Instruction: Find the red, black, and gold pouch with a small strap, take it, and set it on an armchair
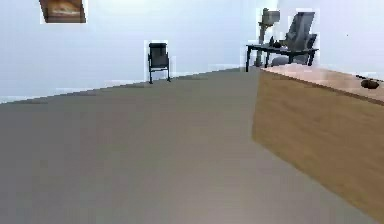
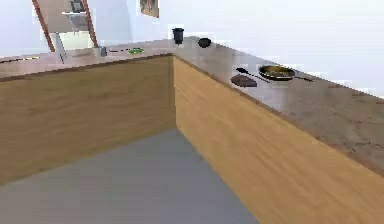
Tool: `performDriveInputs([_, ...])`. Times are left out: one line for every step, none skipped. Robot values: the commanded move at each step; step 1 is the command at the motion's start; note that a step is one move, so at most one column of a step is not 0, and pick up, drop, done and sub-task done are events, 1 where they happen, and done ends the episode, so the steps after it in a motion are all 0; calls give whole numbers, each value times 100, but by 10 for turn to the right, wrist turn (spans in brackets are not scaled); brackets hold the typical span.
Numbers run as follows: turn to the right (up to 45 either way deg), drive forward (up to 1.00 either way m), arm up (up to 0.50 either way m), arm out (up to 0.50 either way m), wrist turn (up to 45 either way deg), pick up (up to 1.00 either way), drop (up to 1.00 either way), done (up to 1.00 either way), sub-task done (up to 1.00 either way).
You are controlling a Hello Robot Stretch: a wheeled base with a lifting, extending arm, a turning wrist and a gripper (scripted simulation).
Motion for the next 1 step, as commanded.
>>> performDriveInputs([450,0,0,0,0,0,0,0,0])
